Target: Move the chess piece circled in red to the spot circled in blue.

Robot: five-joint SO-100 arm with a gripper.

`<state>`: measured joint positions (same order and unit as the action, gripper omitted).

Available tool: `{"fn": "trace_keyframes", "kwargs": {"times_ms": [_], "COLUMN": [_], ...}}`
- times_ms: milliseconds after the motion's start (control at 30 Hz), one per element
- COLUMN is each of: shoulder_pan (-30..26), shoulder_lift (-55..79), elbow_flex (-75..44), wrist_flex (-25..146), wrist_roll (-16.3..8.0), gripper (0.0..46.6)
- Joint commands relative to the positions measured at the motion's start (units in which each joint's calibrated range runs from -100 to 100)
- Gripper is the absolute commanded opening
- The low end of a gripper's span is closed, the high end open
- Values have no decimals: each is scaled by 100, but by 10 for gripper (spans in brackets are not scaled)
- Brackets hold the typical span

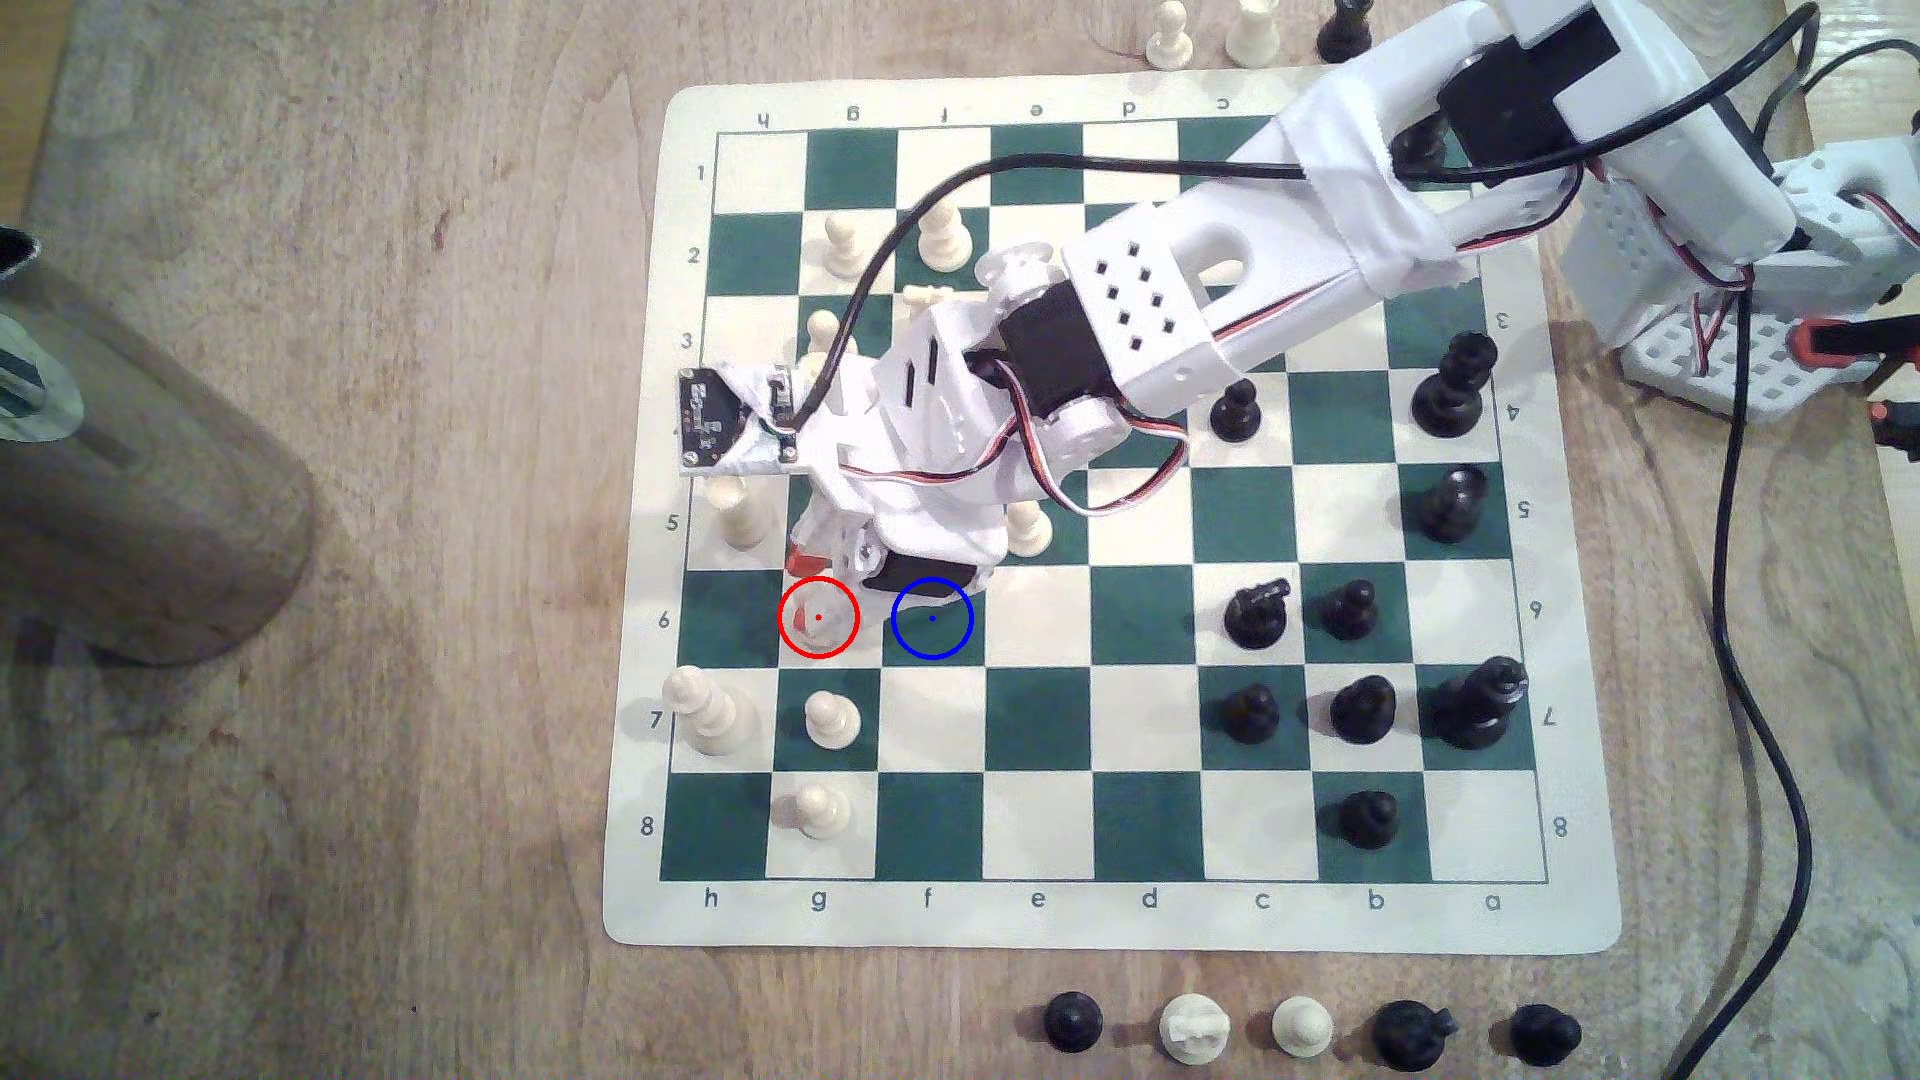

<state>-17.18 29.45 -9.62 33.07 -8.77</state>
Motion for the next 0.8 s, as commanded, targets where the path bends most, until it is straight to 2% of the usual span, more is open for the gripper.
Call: {"fn": "trace_keyframes", "kwargs": {"times_ms": [0,400,767], "shoulder_pan": [-38,25,-108], "shoulder_lift": [-212,-763,-2139], "elbow_flex": [-570,-851,962], "wrist_flex": [10,436,428], "wrist_roll": [-5,-49,-73], "gripper": [9,4,4]}}
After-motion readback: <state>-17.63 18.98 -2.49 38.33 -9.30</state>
